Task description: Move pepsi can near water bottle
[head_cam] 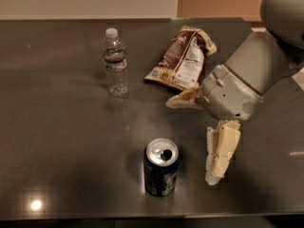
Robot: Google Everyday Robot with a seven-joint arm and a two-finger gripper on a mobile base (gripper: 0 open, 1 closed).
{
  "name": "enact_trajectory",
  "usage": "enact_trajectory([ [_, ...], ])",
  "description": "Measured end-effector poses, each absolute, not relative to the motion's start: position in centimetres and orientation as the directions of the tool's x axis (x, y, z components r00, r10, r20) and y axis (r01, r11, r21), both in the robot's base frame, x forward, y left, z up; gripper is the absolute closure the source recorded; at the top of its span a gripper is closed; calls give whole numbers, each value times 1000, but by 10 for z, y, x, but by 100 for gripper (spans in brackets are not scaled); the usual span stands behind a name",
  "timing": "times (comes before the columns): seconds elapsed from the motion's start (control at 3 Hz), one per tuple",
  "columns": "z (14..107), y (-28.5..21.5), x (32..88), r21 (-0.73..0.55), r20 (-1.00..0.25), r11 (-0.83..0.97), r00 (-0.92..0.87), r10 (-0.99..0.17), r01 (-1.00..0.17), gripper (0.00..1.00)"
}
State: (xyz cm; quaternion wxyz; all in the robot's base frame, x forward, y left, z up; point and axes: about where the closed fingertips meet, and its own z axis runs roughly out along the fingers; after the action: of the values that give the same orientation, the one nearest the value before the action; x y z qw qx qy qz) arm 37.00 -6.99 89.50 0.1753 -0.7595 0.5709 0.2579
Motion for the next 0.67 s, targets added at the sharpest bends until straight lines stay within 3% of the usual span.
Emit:
enact_trajectory([
  [0.67,886,-48,352,26,-614,-294,217,-759,-955,0],
])
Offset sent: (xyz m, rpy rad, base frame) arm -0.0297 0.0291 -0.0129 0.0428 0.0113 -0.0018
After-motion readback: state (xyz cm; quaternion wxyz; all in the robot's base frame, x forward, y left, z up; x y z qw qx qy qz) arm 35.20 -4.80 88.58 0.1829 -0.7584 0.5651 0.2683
